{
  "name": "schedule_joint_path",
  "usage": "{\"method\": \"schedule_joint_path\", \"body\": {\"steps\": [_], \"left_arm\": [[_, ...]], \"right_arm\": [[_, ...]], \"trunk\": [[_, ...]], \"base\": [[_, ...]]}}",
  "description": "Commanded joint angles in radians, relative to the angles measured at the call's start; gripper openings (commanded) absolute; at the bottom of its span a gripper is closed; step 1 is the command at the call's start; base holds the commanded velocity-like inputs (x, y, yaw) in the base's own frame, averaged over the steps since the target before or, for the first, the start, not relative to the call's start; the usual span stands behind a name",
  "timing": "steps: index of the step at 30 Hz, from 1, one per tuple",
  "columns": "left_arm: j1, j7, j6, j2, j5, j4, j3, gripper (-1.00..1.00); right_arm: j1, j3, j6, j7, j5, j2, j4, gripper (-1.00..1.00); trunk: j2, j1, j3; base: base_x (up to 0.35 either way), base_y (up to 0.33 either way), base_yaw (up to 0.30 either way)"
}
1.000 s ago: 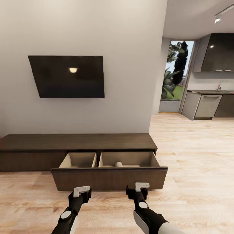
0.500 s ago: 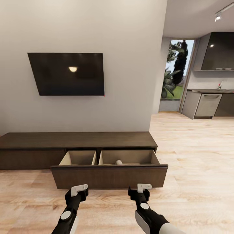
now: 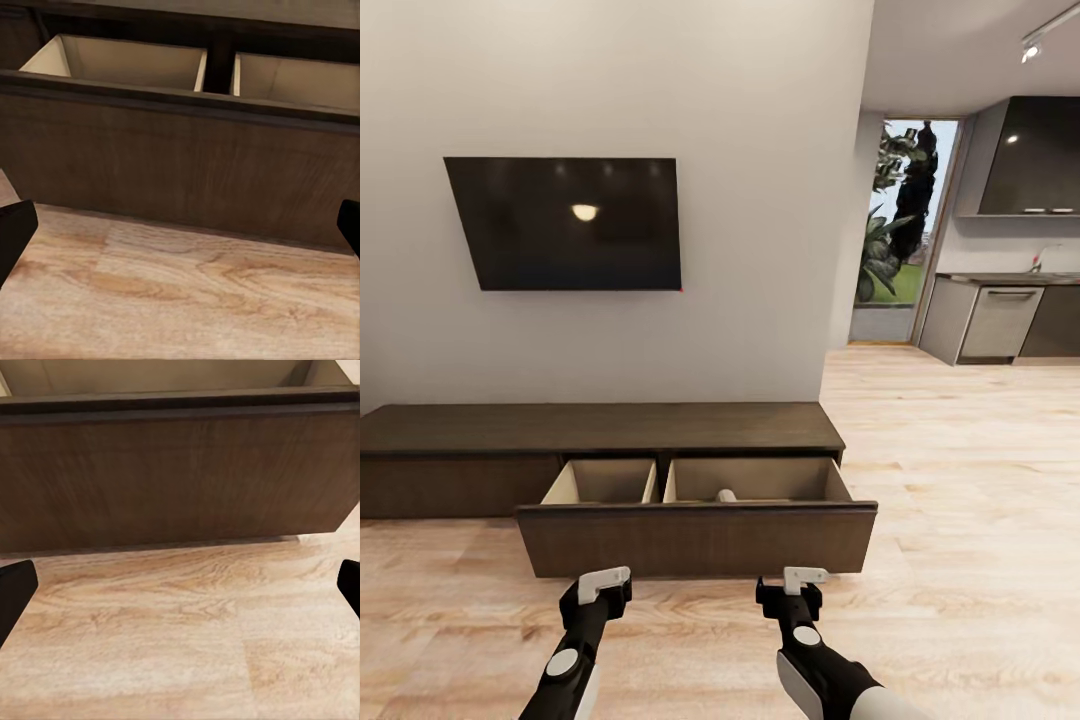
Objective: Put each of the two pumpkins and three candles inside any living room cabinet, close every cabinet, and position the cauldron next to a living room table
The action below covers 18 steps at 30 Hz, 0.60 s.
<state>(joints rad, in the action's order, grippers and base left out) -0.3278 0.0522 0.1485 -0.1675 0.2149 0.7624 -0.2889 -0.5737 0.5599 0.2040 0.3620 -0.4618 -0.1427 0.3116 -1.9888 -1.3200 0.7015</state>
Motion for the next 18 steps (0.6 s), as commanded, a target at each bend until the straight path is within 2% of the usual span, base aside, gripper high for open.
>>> {"method": "schedule_joint_path", "body": {"steps": [1, 3, 7, 18], "left_arm": [[0.000, 0.000, 0.019, 0.000, -0.001, 0.000, 0.000, 1.00], [0.000, 0.000, 0.054, -0.001, -0.001, -0.001, 0.000, 1.00], [0.000, 0.000, 0.067, 0.000, 0.004, -0.014, 0.000, 1.00], [0.000, 0.000, 0.069, 0.000, 0.006, -0.029, 0.001, 1.00]], "right_arm": [[0.000, 0.000, 0.000, 0.000, 0.000, 0.000, 0.000, 1.00], [0.000, 0.000, 0.000, 0.000, 0.001, 0.000, 0.000, 1.00], [0.000, 0.000, 0.000, 0.000, 0.001, 0.001, 0.000, 1.00], [0.000, 0.000, 0.000, -0.003, 0.002, 0.002, 0.000, 1.00]], "trunk": [[0.000, 0.000, 0.000], [0.000, 0.000, 0.000], [0.000, 0.000, 0.000], [0.000, 0.000, 0.000]], "base": [[0.000, 0.000, 0.000], [0.000, 0.000, 0.000], [0.109, 0.000, 0.000], [0.305, 0.000, 0.000]]}}
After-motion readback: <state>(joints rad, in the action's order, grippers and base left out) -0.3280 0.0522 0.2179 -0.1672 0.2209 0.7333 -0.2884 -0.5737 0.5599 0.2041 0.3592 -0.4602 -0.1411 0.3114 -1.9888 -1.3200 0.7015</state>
